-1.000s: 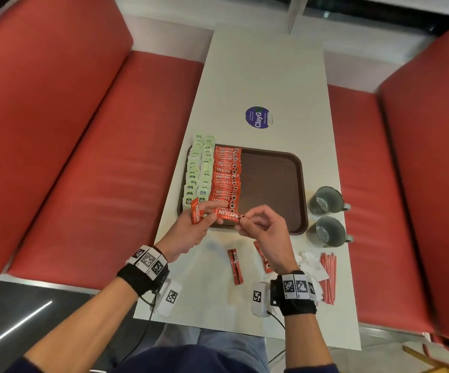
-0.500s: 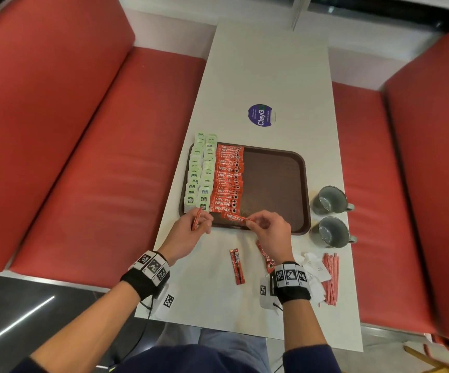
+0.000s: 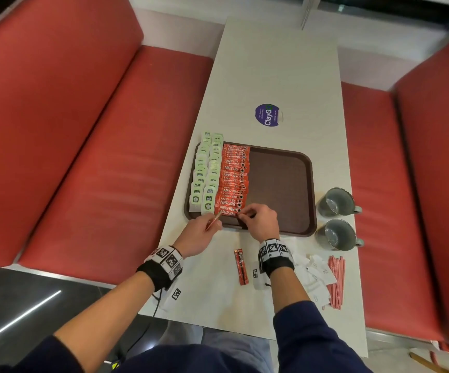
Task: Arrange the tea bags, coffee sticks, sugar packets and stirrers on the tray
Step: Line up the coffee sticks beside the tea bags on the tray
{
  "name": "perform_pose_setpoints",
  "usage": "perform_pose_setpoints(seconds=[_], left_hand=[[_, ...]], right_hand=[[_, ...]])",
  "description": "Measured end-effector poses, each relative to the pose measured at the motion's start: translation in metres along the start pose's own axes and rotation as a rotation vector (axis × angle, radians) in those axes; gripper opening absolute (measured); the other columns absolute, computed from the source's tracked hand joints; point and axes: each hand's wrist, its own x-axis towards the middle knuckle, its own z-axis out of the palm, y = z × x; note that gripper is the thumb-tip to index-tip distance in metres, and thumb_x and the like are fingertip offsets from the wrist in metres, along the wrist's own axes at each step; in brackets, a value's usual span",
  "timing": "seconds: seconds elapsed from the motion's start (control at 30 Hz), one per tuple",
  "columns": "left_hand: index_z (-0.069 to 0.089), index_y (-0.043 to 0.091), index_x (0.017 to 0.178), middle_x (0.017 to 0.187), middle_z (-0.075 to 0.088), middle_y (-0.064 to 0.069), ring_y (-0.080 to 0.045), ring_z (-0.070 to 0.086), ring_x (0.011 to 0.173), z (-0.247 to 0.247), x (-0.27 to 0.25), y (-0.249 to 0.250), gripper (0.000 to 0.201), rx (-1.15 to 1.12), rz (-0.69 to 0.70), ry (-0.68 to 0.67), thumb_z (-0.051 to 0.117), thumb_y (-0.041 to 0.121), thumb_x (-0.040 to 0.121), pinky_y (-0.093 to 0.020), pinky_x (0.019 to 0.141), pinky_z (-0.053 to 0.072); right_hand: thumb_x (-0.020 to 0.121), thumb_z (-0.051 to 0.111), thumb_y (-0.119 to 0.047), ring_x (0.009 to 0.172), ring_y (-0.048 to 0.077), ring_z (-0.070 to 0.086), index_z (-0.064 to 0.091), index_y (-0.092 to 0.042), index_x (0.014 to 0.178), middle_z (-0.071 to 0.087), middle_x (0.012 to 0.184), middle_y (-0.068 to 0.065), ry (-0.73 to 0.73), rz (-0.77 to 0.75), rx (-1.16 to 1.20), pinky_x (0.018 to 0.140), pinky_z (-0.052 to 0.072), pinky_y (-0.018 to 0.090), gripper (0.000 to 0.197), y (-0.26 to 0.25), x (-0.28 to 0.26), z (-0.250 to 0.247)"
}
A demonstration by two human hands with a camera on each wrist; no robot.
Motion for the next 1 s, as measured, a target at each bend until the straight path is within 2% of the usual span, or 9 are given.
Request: perform_pose_setpoints(seconds=[0.13, 0.3, 0.37, 0.63, 0.73, 0.83, 0.9, 1.0], left_hand=[[0.068, 0.016, 0.116, 0.116, 0.073, -0.004, -0.023, 0.065, 0.107, 0.009, 0.019, 0.005, 0.027, 0.147, 0.082, -0.003, 0.045, 0.029, 0.116, -0.04, 0.091, 0.051], [0.061, 0.014, 0.139, 0.133, 0.063, -0.009, -0.031, 0.063, 0.117, 0.02, 0.039, 0.009, 0.033, 0.314, 0.127, -0.011, 0.043, 0.031, 0.116, -0.042, 0.093, 0.052], [0.06, 0.012, 0.142, 0.136, 0.059, -0.009, -0.033, 0.063, 0.118, 0.022, 0.044, 0.008, 0.034, 0.37, 0.114, -0.009, 0.045, 0.027, 0.116, -0.042, 0.093, 0.053], [0.06, 0.008, 0.14, 0.138, 0.057, -0.01, -0.036, 0.064, 0.116, 0.023, 0.051, 0.006, 0.031, 0.436, 0.096, 0.023, 0.048, 0.02, 0.113, -0.048, 0.091, 0.055], [0.061, 0.008, 0.137, 0.134, 0.06, -0.011, -0.035, 0.064, 0.115, 0.022, 0.051, 0.006, 0.03, 0.406, 0.106, 0.03, 0.047, 0.023, 0.115, -0.047, 0.091, 0.054], [0.062, 0.009, 0.131, 0.127, 0.063, -0.012, -0.033, 0.064, 0.112, 0.021, 0.052, 0.004, 0.03, 0.356, 0.114, 0.032, 0.045, 0.028, 0.116, -0.043, 0.09, 0.053], [0.063, 0.01, 0.129, 0.125, 0.064, -0.011, -0.032, 0.064, 0.112, 0.02, 0.052, 0.003, 0.03, 0.335, 0.102, 0.023, 0.044, 0.029, 0.116, -0.041, 0.089, 0.051], [0.064, 0.01, 0.125, 0.123, 0.066, -0.012, -0.032, 0.064, 0.111, 0.016, 0.049, 0.006, 0.029, 0.294, 0.128, 0.0, 0.045, 0.03, 0.116, -0.039, 0.087, 0.048]], right_hand=[[0.095, 0.085, -0.032, 0.091, 0.013, 0.071, 0.078, -0.031, 0.094, 0.075, 0.092, -0.012, 0.008, 0.021, 0.003, 0.09, 0.064, 0.043, 0.007, 0.0, -0.001, -0.002], [0.094, 0.086, -0.031, 0.087, 0.011, 0.07, 0.072, -0.03, 0.093, 0.072, 0.088, -0.013, 0.037, 0.019, 0.011, 0.083, 0.063, 0.041, 0.015, -0.004, -0.003, -0.001], [0.093, 0.087, -0.031, 0.085, 0.011, 0.069, 0.069, -0.03, 0.093, 0.071, 0.088, -0.013, 0.052, 0.014, 0.009, 0.081, 0.063, 0.04, 0.017, -0.006, -0.002, 0.0], [0.093, 0.086, -0.031, 0.093, 0.015, 0.069, 0.066, -0.029, 0.101, 0.069, 0.097, -0.008, 0.086, -0.001, -0.004, 0.08, 0.061, 0.039, 0.022, -0.008, 0.0, 0.006], [0.093, 0.086, -0.032, 0.094, 0.013, 0.067, 0.065, -0.031, 0.104, 0.068, 0.1, -0.009, 0.123, -0.03, 0.026, 0.082, 0.061, 0.041, 0.024, -0.008, 0.0, 0.006], [0.096, 0.083, -0.029, 0.09, 0.008, 0.068, 0.067, -0.033, 0.105, 0.07, 0.098, -0.011, 0.167, -0.107, 0.153, 0.085, 0.063, 0.041, 0.018, -0.012, -0.005, -0.002], [0.097, 0.082, -0.025, 0.088, 0.008, 0.07, 0.069, -0.037, 0.112, 0.071, 0.1, -0.011, 0.123, -0.191, 0.25, 0.086, 0.064, 0.039, 0.024, -0.017, -0.012, -0.011], [0.095, 0.085, -0.027, 0.088, 0.01, 0.071, 0.068, -0.046, 0.127, 0.065, 0.115, -0.011, -0.034, -0.334, 0.236, 0.088, 0.062, 0.028, 0.041, -0.028, -0.026, -0.027]])
